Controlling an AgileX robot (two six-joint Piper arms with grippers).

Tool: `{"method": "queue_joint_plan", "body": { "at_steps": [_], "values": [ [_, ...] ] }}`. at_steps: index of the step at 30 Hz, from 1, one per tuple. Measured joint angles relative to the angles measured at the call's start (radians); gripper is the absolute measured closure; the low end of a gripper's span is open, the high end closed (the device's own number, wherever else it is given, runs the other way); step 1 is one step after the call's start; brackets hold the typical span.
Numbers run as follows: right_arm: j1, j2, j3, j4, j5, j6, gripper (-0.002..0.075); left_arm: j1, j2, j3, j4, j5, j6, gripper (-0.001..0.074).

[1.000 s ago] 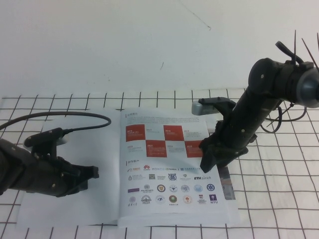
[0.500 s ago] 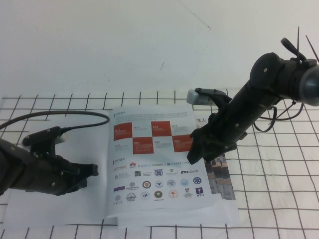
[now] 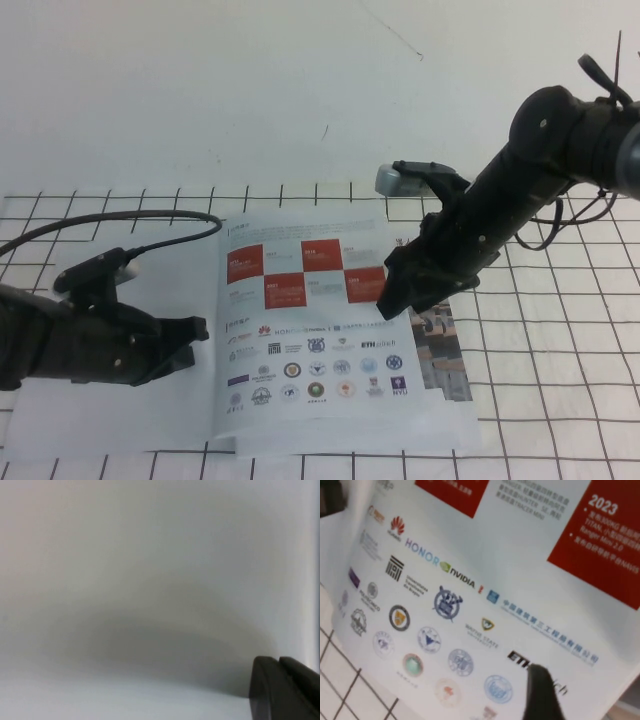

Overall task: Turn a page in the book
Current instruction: Open the closed book

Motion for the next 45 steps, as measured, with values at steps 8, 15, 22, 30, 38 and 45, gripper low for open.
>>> {"method": "queue_joint_plan", "body": {
  "at_steps": [8,15,22,30,38,45],
  "values": [
    [0.000,0.015,0.000,-0.098,-0.035,0.068,0.0312,0.000,0.000,0.000,-0.177,0.041,0.173,0.0737],
    [0.000,0.065,0.000,-0.091,-0.068,0.083,0.0312,0.000,0.000,0.000,-0.191,-0.007,0.197,0.0737],
    [-0.002,0.093,-0.002,-0.043,-0.077,0.085,0.0312,0.000,0.000,0.000,-0.193,-0.014,0.205,0.0737],
    [-0.002,0.096,-0.002,0.006,-0.079,0.077,0.0312,0.000,0.000,0.000,-0.193,-0.028,0.221,0.0737],
    [0.001,0.056,0.000,0.015,-0.075,0.077,0.0312,0.000,0.000,0.000,-0.203,-0.030,0.226,0.0737],
    [0.021,0.062,0.000,0.015,-0.079,0.077,0.0312,0.000,0.016,0.000,-0.281,-0.019,0.300,0.0737]
  ]
}}
